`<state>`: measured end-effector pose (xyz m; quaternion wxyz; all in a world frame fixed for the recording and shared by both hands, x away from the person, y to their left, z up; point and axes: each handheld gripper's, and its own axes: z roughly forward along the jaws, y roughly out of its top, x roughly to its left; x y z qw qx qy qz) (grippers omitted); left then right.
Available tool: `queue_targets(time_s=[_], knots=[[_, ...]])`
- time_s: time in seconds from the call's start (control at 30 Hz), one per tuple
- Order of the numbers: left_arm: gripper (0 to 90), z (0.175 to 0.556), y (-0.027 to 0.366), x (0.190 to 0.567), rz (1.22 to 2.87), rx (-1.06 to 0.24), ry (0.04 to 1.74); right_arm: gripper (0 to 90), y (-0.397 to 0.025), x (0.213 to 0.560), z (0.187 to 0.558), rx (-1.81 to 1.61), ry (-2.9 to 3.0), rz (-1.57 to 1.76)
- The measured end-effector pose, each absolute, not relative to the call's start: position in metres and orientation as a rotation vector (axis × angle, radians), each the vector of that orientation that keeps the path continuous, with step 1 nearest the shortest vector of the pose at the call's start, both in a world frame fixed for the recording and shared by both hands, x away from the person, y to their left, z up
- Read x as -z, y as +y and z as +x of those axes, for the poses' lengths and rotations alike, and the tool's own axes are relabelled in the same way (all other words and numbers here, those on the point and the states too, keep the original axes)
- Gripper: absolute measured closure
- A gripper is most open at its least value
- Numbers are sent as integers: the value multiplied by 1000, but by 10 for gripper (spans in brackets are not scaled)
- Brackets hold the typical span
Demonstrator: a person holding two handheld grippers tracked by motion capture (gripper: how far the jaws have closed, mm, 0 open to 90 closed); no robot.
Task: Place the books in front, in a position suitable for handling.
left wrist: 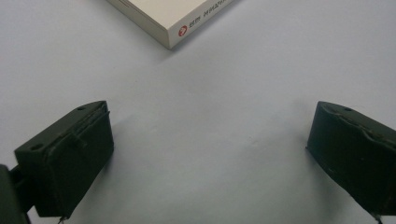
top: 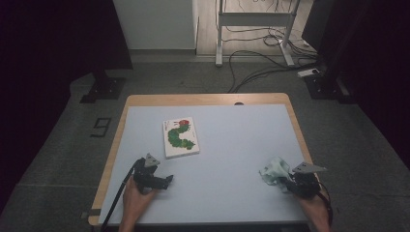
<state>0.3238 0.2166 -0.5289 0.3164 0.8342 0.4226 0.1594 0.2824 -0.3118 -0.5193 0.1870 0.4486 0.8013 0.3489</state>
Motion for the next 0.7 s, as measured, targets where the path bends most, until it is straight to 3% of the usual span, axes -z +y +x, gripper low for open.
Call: queue_targets(time_s=[0.27, 0.4, 0.7], knots=[[1, 324, 217, 529, 2196, -415, 1115, 364, -311, 506, 281, -968, 2263, 1241], [0, 324, 217, 529, 2197, -414, 1114, 238, -310, 497, 280, -1000, 2234, 1228], [0, 324, 217, 529, 2197, -413, 1115, 127, -292, 484, 290, -1044, 2244, 1146]])
